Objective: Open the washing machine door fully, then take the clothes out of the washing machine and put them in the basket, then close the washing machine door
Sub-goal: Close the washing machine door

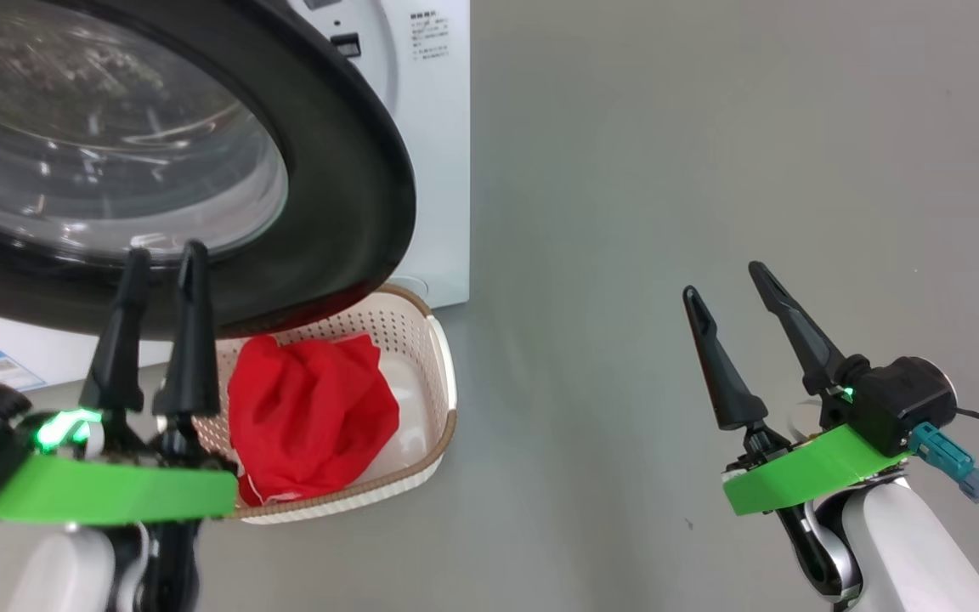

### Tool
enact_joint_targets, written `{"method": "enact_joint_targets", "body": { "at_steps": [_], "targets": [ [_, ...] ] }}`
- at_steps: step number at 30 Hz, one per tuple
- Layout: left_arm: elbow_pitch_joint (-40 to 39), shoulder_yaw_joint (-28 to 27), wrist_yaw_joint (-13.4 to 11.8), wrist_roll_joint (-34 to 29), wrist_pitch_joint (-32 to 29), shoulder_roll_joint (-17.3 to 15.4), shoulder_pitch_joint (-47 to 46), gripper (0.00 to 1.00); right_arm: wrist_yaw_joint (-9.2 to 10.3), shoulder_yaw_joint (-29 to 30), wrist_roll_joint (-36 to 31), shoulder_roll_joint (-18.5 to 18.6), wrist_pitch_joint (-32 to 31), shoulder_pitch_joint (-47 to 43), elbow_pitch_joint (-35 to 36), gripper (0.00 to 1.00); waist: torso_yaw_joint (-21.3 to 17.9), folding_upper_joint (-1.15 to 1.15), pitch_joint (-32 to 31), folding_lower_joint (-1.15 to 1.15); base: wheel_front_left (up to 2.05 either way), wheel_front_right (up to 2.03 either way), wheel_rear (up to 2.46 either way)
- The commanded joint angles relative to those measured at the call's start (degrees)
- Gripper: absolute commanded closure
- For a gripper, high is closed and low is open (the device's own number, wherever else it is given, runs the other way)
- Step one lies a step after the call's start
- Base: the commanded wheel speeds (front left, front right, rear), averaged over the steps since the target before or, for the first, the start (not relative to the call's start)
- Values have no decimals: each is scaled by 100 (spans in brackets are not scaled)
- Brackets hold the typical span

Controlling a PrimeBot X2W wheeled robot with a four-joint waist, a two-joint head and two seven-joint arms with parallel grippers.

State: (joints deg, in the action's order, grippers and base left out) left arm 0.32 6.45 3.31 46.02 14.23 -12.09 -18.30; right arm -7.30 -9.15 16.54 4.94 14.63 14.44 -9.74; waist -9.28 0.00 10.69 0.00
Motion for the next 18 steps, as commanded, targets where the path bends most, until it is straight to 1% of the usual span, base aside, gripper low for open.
{"method": "enact_joint_targets", "body": {
  "at_steps": [1,4,7,13,15,18],
  "targets": [
    [-222,-167,-97,-343,60,-176,133,0,-19,-47,-68,2,37,-38,162,0,52,0,-131,0,0,0,0],
    [-305,-209,-187,-833,71,-171,414,0,-19,-8,-100,-10,37,-110,162,0,65,0,-256,0,0,0,0],
    [-402,-353,-215,-1186,74,-82,716,0,-19,53,-114,-26,37,-200,169,0,78,0,-377,0,0,0,0],
    [-477,-692,-113,-1518,75,212,1250,0,-19,98,-134,-37,37,-376,186,0,131,0,-598,0,0,0,0],
    [-483,-750,-99,-1581,75,249,1334,0,-19,99,-142,-35,37,-400,189,0,136,0,-636,0,0,0,0],
    [-477,-933,-73,-1950,76,331,1633,0,-19,111,-160,-39,37,-493,206,0,153,0,-772,0,0,0,0]
  ]
}}
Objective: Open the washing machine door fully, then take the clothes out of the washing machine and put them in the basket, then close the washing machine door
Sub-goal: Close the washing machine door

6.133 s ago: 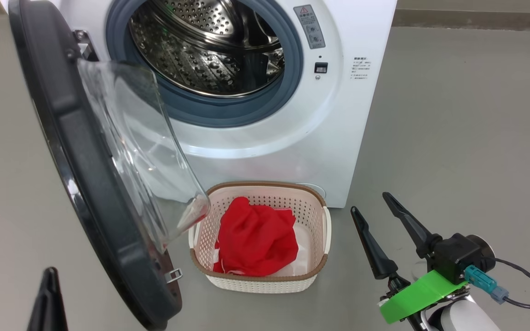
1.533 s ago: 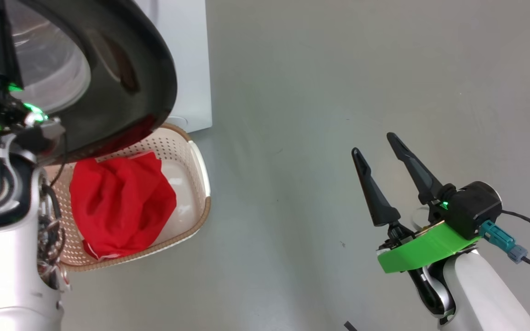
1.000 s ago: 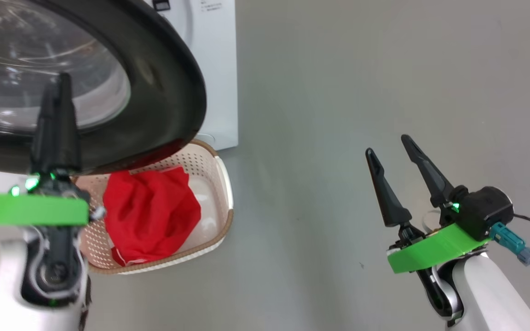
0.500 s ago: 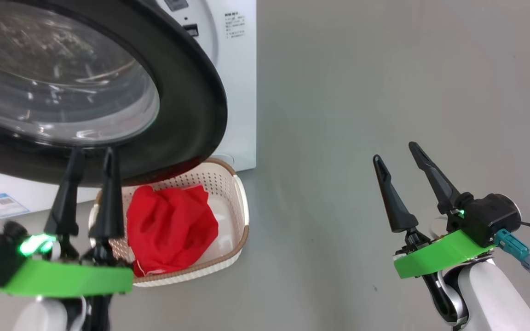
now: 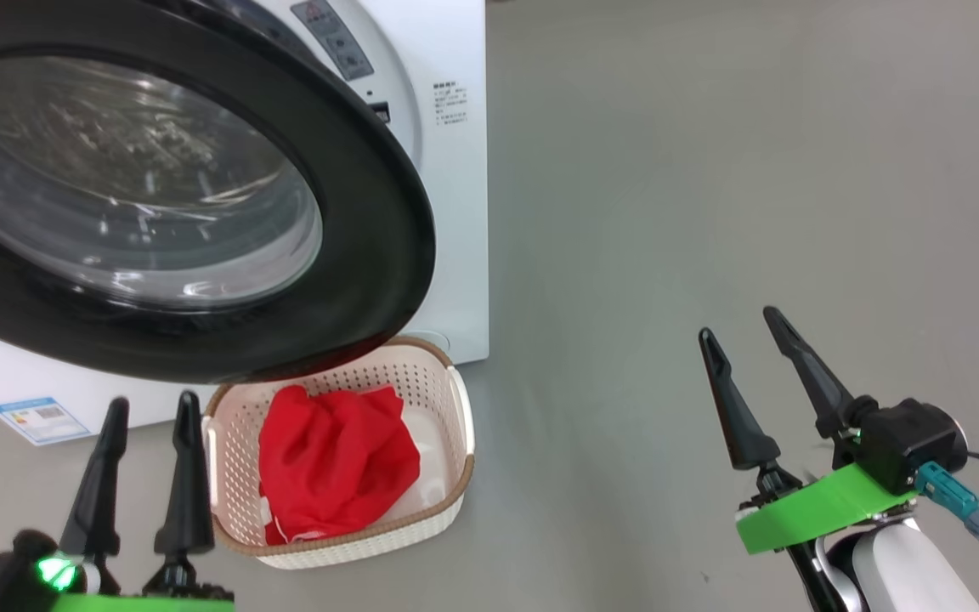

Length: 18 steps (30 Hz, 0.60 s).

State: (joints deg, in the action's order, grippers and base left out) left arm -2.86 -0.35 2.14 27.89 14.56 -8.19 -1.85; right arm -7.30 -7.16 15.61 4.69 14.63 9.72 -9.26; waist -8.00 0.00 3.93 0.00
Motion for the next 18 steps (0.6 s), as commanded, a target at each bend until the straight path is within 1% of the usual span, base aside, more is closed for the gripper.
{"method": "enact_joint_targets", "body": {
  "at_steps": [1,5,9,18],
  "targets": [
    [-159,-253,45,-137,43,-59,-12,0,-19,-88,-67,-14,37,-20,158,0,25,0,-96,0,0,0,0],
    [-150,-360,62,-515,43,10,180,0,-19,-40,-80,-24,37,-99,189,0,51,0,-174,0,0,0,0],
    [-138,-485,79,-764,43,95,319,0,-19,-26,-105,-29,37,-174,209,0,70,0,-236,0,0,0,0],
    [1,-665,105,-1351,43,139,635,0,-19,12,-150,-37,37,-335,290,0,89,0,-325,0,0,0,0]
  ]
}}
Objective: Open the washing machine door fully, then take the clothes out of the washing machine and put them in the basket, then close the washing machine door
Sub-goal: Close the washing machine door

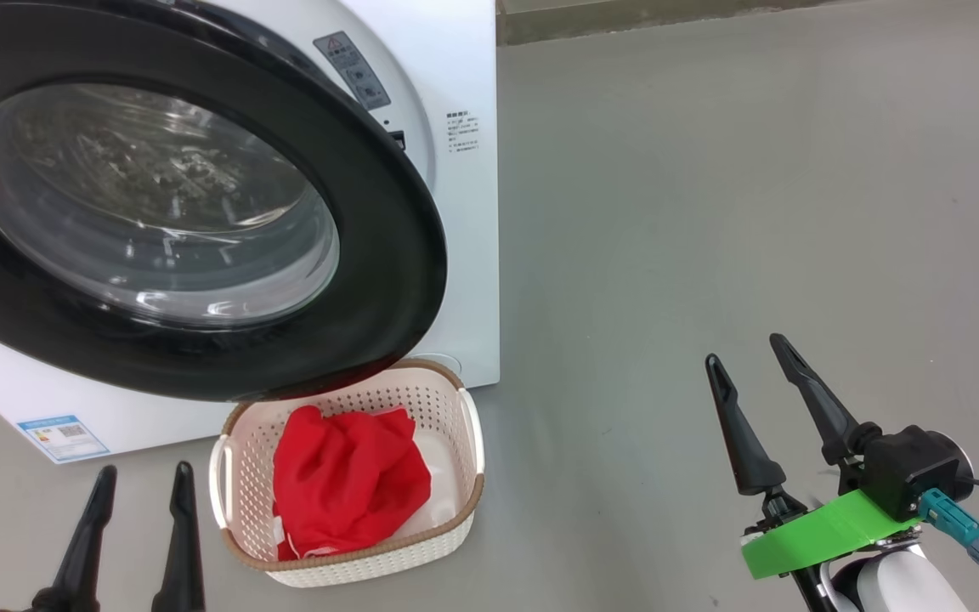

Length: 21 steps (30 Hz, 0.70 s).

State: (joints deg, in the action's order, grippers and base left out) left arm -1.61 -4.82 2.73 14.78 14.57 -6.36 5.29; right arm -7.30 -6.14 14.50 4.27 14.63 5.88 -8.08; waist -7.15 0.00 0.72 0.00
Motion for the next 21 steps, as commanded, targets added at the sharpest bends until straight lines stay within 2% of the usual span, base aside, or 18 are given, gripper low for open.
{"method": "enact_joint_targets", "body": {
  "at_steps": [1,21],
  "targets": [
    [-111,-239,53,-74,42,-33,-62,0,-19,-87,-47,6,37,35,180,0,9,0,-8,0,0,0,0],
    [61,-505,227,-386,42,172,56,0,-19,-131,-88,-7,37,-121,160,0,14,0,-129,0,0,0,0]
  ]
}}
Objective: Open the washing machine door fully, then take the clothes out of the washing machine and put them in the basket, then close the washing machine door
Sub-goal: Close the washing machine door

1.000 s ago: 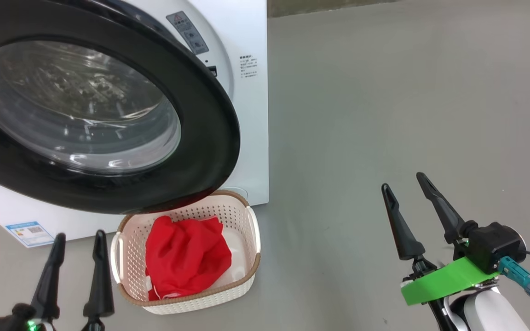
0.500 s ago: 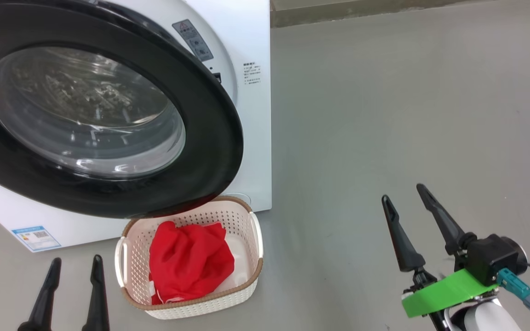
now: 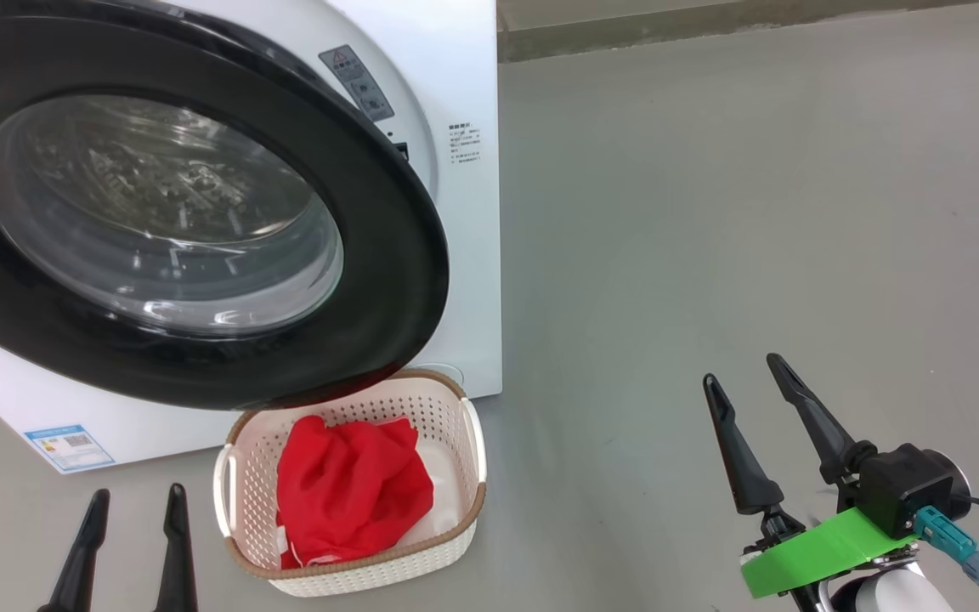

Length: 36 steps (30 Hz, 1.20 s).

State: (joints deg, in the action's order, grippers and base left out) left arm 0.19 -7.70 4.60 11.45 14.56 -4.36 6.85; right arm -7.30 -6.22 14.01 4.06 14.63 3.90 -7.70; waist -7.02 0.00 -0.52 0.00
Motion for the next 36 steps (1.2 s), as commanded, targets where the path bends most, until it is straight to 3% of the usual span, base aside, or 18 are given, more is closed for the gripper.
{"method": "enact_joint_targets", "body": {
  "at_steps": [1,4,5,6,7,9,10,25,29,36],
  "targets": [
    [-115,-224,48,-61,43,-21,-98,0,-19,-126,-35,16,37,72,114,0,4,0,-12,0,0,0,0],
    [-110,-238,69,-77,43,-1,-98,0,-19,-150,-18,36,37,61,87,3,19,0,-22,0,0,0,0],
    [-110,-240,76,-83,43,6,-100,0,-19,-163,-17,47,37,60,67,21,26,0,-24,0,0,0,0],
    [-109,-239,83,-92,43,12,-101,0,-19,-173,-20,58,37,65,48,47,35,0,-23,0,0,0,0],
    [-109,-239,83,-92,43,12,-101,0,-19,-173,-20,58,37,65,48,47,35,0,-23,0,0,0,0],
    [-108,-235,95,-102,43,24,-100,0,-19,-244,-20,96,37,82,-35,87,56,0,-19,0,0,0,0],
    [-111,-233,101,-108,43,30,-100,0,-19,-278,-16,113,37,103,-82,100,70,0,-11,0,0,0,0],
    [-323,22,142,-78,44,98,-246,0,-19,-1415,513,274,37,1488,-1587,100,564,0,114,0,0,0,0],
    [-375,125,121,-78,44,109,-263,0,-19,-1908,1081,188,37,2053,-1833,100,782,0,228,0,0,0,0],
    [-477,297,67,-150,44,116,-350,0,-19,-2318,1400,217,37,2763,-2228,100,1153,0,324,0,0,0,0]
  ]
}}
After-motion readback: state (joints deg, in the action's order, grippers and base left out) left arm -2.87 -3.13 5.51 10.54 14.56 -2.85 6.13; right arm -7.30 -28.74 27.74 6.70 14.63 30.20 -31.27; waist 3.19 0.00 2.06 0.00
